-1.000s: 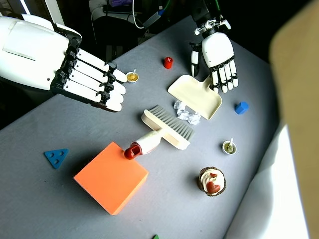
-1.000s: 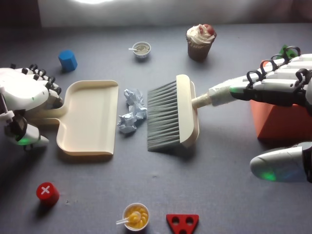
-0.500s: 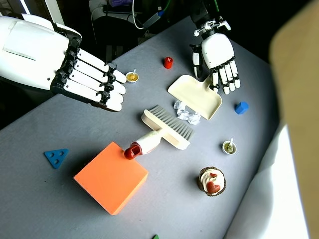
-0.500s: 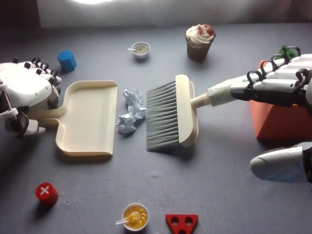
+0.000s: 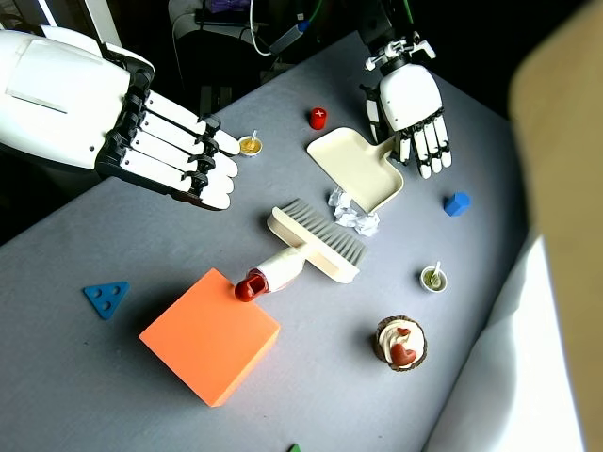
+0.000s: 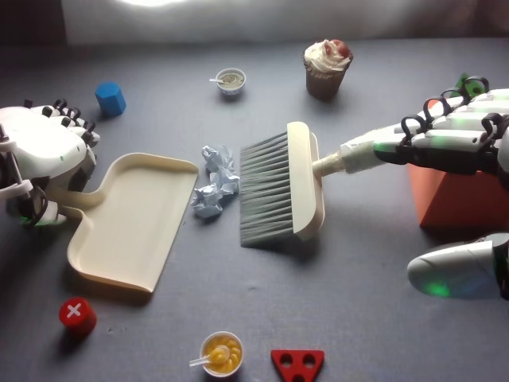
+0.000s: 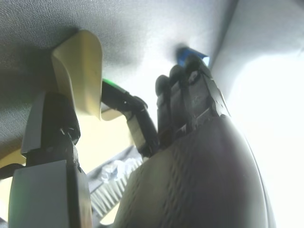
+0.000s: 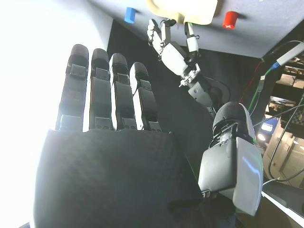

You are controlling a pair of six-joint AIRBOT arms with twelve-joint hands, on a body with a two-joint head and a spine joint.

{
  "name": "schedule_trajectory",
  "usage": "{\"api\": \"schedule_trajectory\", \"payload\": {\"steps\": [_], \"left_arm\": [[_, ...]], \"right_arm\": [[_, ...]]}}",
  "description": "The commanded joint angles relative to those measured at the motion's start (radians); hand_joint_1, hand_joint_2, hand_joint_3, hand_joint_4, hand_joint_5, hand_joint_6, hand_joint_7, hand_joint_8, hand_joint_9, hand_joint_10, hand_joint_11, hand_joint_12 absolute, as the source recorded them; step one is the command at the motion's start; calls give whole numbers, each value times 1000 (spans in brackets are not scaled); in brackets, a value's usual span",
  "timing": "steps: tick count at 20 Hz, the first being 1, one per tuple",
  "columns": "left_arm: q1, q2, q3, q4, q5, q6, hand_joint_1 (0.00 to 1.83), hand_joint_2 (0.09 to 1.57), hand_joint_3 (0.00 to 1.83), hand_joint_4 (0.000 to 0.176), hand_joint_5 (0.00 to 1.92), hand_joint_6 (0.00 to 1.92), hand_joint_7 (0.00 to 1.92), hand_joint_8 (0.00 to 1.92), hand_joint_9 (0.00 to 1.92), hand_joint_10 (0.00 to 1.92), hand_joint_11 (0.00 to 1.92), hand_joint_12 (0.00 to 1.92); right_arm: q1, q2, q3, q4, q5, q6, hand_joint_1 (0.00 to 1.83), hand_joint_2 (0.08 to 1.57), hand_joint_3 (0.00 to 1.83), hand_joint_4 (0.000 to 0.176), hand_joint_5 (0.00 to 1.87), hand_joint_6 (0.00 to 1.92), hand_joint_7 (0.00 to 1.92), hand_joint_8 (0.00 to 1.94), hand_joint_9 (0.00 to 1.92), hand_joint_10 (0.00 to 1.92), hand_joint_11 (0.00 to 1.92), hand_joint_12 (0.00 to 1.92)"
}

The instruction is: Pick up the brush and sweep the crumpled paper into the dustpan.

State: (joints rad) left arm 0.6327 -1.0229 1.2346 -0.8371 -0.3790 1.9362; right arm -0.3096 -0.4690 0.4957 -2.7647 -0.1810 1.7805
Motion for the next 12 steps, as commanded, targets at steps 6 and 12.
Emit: {"api": "schedule_trajectory", "payload": {"steps": [6,12], "left_arm": [[-17,-5,3,-65,-76,86,1140,1128,0,0,960,1003,283,0,201,0,175,81],[-56,-26,43,-80,-77,97,1137,1128,0,0,959,1006,282,3,201,5,150,76]], "right_arm": [[-3,7,-13,-7,-136,-130,0,1003,0,0,178,0,200,3,213,3,213,4],[-45,-40,-37,111,-329,-486,0,994,0,0,150,0,190,0,207,0,211,1]]}}
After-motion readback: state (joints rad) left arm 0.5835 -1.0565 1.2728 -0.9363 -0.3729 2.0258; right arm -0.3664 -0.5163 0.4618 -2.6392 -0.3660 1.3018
